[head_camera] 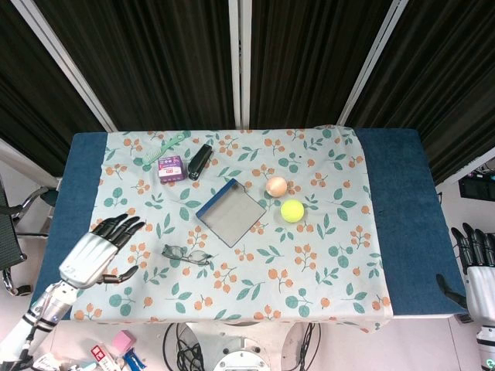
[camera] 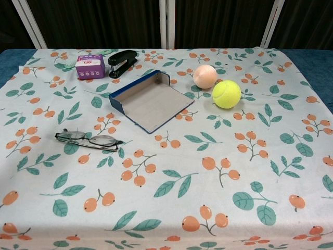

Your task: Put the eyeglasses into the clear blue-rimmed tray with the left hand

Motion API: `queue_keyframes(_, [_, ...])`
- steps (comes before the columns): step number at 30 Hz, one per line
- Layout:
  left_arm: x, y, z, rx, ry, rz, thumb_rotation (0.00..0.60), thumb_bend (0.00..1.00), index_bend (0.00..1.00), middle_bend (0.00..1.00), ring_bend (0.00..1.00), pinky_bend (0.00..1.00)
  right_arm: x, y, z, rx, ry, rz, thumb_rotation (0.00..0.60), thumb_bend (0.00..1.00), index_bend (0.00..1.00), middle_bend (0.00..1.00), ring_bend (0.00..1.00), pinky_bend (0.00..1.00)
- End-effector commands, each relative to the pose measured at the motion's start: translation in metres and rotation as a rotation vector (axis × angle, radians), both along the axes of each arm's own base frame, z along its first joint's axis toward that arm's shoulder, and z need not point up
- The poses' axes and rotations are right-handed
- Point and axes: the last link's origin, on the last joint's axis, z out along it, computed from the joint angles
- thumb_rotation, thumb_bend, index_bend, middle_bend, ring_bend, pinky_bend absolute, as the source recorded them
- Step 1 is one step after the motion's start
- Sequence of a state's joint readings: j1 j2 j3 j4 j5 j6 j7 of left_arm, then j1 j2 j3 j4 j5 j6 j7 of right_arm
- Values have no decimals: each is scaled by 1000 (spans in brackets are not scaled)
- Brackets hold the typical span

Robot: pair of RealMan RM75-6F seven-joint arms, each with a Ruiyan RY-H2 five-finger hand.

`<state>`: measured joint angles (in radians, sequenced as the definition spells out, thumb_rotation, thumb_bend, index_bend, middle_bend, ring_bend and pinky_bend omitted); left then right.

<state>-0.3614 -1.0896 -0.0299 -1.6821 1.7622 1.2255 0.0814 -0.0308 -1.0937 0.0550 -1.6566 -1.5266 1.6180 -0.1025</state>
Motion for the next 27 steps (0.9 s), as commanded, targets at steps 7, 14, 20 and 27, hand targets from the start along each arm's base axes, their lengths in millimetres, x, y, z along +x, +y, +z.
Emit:
queue_keyframes(7, [44,47,-57,-111,72,-63,346,593,56,105,68,180,1,6,5,-28,-19,-2,600,176,0,0,0,0])
queue_keyframes(14, [51,69,-88,-143,149,-53,408,603,56,109,53,180,-4,10,9,-51,-26,-15,600,187,0,0,0,0])
queue_keyframes(20, [55,79,-109,-172,188,-39,431,607,56,125,49,181,-9,13,10,-60,-36,-28,600,199,0,0,0,0])
queue_keyframes(27, [63,84,-120,-183,197,-47,436,608,56,138,49,181,-13,12,12,-67,-40,-40,600,202,0,0,0,0])
